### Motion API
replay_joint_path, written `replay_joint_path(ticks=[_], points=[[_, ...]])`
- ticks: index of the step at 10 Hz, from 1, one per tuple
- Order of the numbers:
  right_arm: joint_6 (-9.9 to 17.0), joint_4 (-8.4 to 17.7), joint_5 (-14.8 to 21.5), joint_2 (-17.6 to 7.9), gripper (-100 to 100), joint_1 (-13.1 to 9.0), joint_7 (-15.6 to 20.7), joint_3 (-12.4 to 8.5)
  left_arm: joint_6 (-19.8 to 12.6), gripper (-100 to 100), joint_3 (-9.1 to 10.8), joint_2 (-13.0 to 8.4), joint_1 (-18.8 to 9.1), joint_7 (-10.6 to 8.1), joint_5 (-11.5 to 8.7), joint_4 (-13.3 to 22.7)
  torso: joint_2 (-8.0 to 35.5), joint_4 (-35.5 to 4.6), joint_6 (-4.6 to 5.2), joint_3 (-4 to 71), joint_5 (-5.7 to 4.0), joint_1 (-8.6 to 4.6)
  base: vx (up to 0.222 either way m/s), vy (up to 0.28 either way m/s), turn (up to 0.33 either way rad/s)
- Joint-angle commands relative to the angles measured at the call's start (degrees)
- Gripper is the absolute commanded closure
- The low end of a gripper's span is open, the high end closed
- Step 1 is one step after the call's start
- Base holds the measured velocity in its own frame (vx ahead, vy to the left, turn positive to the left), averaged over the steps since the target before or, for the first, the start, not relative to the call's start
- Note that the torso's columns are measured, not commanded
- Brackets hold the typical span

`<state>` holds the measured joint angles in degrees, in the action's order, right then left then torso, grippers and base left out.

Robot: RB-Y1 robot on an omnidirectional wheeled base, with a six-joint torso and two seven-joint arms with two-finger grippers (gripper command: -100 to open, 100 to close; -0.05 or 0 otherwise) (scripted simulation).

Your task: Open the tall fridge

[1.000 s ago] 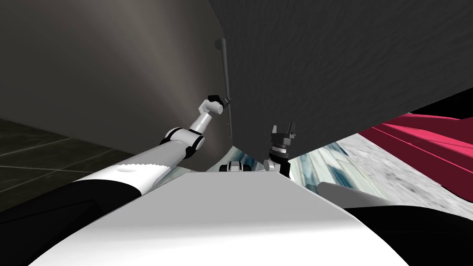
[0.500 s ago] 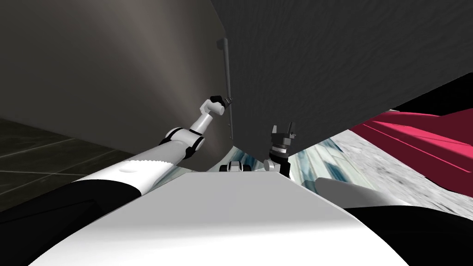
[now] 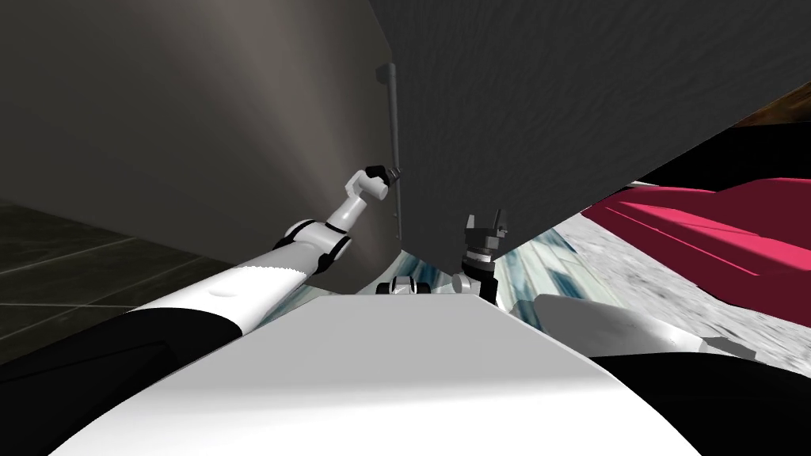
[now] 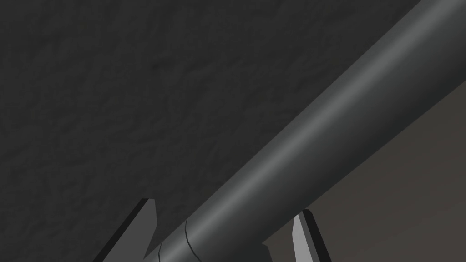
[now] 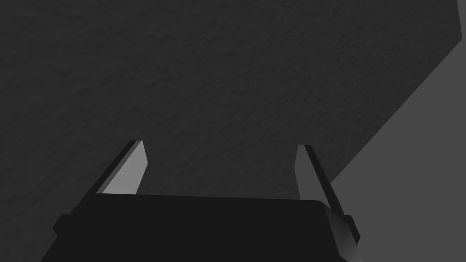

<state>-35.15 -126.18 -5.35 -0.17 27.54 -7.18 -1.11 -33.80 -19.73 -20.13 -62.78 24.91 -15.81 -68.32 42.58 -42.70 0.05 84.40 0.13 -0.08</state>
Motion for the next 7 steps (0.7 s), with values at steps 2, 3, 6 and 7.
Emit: replay_joint_path(ticks=[2,3,6,7], points=[[0.0,0.0,0.0,0.0,0,0.0,0.0,0.0,-0.7,100,-2.63,-0.6,0.0,-4.84,2.2,-3.2,0.0,0.1,0.26,0.0,-0.05,0.11,-0.06,0.059,-0.134],[0.0,0.0,0.0,0.0,0,0.0,0.0,0.0,-0.7,100,-2.63,-0.6,0.0,-6.36,2.2,-3.4,0.0,0.1,0.18,0.0,-0.09,0.03,-0.054,0.043,-0.03],[0.0,0.0,0.0,0.0,0,0.0,0.0,0.0,-1.9,100,-5.61,-1.0,0.5,-8.96,4.9,-5.3,-0.1,0.0,0.04,0.1,0.14,0.18,-0.024,0.009,-0.04],[0.0,0.0,0.0,0.0,0,0.0,0.0,0.0,-1.9,100,-5.61,-1.0,0.5,-10.31,4.9,-6.3,0.1,0.2,0.3,0.0,-0.03,0.12,-0.092,0.065,-0.137]])
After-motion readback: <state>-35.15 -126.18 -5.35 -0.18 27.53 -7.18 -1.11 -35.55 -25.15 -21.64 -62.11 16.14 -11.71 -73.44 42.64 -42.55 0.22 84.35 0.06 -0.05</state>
